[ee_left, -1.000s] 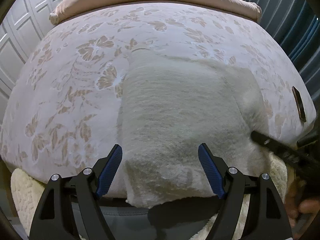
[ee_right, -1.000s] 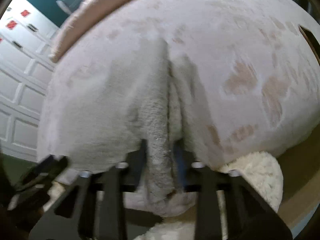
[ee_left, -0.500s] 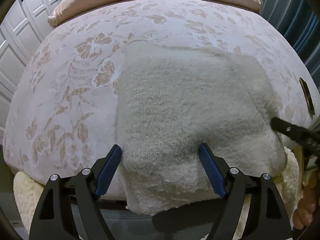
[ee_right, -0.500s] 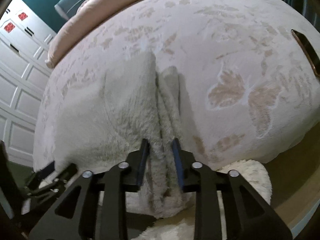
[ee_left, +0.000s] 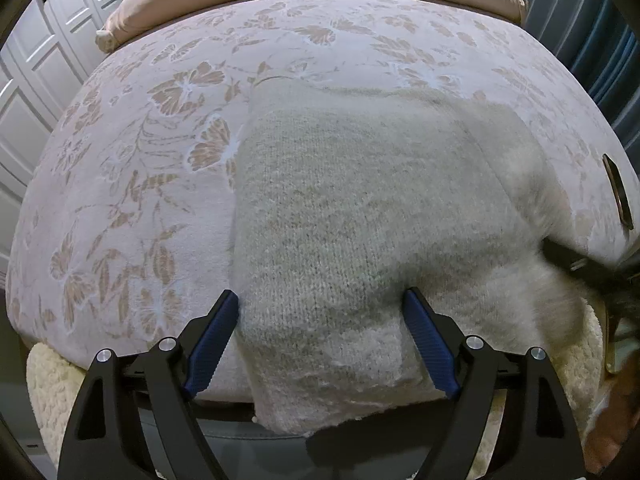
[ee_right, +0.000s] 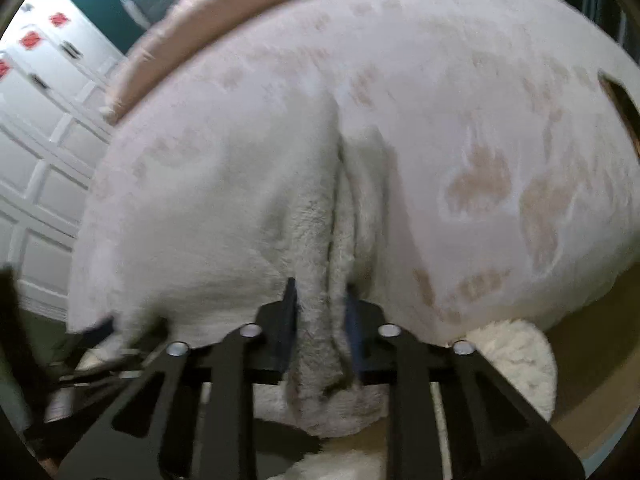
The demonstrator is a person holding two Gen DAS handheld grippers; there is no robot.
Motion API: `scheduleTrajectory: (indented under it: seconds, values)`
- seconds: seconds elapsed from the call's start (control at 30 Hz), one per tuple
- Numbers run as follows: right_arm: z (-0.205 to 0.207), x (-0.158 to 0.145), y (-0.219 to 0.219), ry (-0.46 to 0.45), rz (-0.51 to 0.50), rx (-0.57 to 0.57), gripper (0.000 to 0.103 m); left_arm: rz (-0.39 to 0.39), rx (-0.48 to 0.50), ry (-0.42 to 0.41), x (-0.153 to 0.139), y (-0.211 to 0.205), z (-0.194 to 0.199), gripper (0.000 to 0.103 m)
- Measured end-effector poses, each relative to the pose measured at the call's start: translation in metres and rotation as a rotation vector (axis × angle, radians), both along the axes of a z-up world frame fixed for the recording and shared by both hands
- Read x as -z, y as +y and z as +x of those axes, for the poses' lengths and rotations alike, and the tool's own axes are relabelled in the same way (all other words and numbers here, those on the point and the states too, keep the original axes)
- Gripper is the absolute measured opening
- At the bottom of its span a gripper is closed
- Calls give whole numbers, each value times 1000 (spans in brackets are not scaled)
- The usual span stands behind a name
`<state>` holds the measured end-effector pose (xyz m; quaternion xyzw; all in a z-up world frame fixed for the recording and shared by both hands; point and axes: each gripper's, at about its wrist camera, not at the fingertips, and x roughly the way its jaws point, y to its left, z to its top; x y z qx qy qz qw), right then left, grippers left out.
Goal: Fold small clothes
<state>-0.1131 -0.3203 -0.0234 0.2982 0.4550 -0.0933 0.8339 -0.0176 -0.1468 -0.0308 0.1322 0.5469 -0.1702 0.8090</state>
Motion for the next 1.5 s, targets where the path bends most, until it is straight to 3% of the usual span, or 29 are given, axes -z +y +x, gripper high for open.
scheduleTrajectory:
  seconds: [0.1, 0.13, 0.17, 0.27, 0.3, 0.43, 0.47, 0.57, 0.73, 0.87, 1.07, 1.13, 1.17, 1.2, 1.4, 1.47, 1.5]
  values:
    - [-17, -33, -2, -130, 19, 12, 11, -12, -8, 6, -1, 3, 0, 82]
    - [-21, -33, -4, -126, 2, 17, 10, -16, -9, 6, -1, 3, 0, 82]
    - [-22, -27, -6, -101, -12, 19, 10, -15, -8, 8, 0, 4, 1, 82]
    - [-15, 40, -13, 122, -15, 6, 11, 0, 0, 11, 6, 2, 1, 85]
    - [-19, 49, -17, 111, 24, 28, 11, 2, 8, 17, 8, 1, 1, 85]
    - [-26, 27, -25, 51, 78, 64, 16, -1, 4, 16, 6, 5, 1, 85]
    - [-26, 23, -26, 43, 81, 64, 21, -8, -2, 22, 6, 6, 2, 85]
    - [-23, 20, -31, 28, 118, 61, 49, -23, -14, 29, 2, 9, 3, 85]
    - [-16, 36, -21, 83, 149, 38, 51, -72, -28, -6, -19, 25, 2, 85]
    - [-12, 29, -7, 103, 72, 19, 50, -82, -61, -22, -30, 42, 5, 85]
    - [-12, 33, 0, 117, 62, 0, 50, -90, -98, -2, -29, 58, 6, 85]
    - [-13, 36, -4, 119, 92, 18, 34, -97, -95, 18, -27, 57, 4, 85]
    - [-14, 32, -4, 106, 98, 16, 23, -103, -93, 26, -27, 56, 3, 85]
    - [-16, 19, -3, 63, 89, -3, 19, -110, -88, 27, -28, 55, 1, 85]
    - [-39, -80, 15, -277, 90, -103, 15, -128, -85, 8, -36, 55, -2, 85]
    - [-41, -69, 10, -253, 70, -82, 15, -133, -85, 7, -37, 54, -1, 85]
    - [-37, -45, 4, -161, 39, -51, 15, -128, -80, 7, -36, 53, -1, 85]
